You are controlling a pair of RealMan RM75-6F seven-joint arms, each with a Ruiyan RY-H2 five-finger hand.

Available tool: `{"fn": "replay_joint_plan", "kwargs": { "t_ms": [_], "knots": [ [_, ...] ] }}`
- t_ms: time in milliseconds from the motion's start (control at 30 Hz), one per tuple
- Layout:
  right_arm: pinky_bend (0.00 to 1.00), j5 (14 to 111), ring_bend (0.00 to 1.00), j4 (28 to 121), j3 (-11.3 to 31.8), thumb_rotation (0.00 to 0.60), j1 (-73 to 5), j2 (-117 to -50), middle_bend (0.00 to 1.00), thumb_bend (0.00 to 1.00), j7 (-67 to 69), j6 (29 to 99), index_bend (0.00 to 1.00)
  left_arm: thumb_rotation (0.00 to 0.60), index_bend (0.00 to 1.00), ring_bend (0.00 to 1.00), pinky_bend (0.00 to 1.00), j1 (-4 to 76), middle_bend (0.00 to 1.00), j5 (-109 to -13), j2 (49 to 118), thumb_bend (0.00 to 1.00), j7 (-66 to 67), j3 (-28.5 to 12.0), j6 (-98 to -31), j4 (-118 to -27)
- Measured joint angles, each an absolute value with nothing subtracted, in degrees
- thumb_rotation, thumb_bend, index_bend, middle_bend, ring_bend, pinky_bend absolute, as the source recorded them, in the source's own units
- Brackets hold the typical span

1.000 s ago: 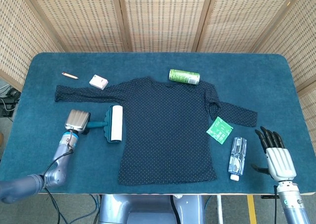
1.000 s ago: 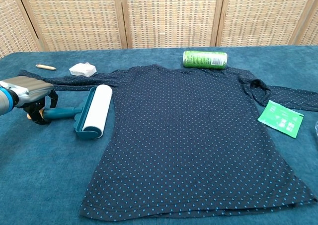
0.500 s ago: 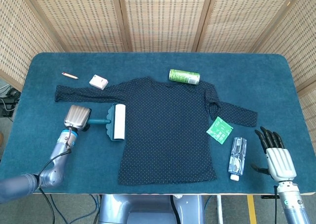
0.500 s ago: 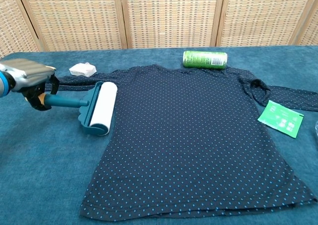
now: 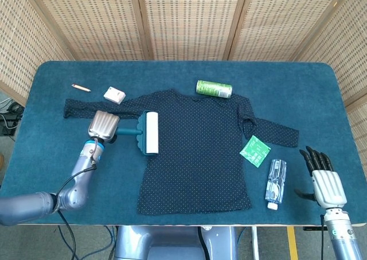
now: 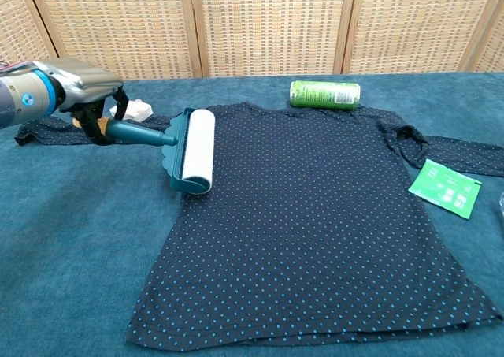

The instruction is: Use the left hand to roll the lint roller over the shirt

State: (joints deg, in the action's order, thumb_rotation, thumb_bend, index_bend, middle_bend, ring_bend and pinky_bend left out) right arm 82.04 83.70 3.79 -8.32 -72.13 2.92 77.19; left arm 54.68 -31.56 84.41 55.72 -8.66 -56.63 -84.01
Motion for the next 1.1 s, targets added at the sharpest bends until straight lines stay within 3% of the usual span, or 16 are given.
{"fn": "replay_joint_plan", "kwargs": {
  "t_ms": [200,667,1100],
  "knots": [
    [0.00,82.0,0.00,83.6,3.8,0.600,-8.4,-72.3,0.00,0.02,2.9,77.1,0.00,0.600,0.92,0.75,0.72,55.6,0.90,-32.9,84.8,0.55,54.1,-9.1,-57.0,-84.6],
    [0.00,80.8,0.00,83.1,4.2,0.600,-8.5,-72.2,0.00,0.02,3.4,76.3,0.00,0.600,0.92,0.75,0.72,60.2,0.90,-23.6,86.4,0.55,59.7,-8.2,-56.4,-84.3],
    [0.00,79.9,0.00,82.3,4.5,0.600,-8.8,-71.7,0.00,0.02,6.3,74.8,0.00,0.600,0.92,0.75,0.72,69.4,0.90,-9.0,94.8,0.55,68.7,-10.7,-56.8,-78.3]
  ]
}}
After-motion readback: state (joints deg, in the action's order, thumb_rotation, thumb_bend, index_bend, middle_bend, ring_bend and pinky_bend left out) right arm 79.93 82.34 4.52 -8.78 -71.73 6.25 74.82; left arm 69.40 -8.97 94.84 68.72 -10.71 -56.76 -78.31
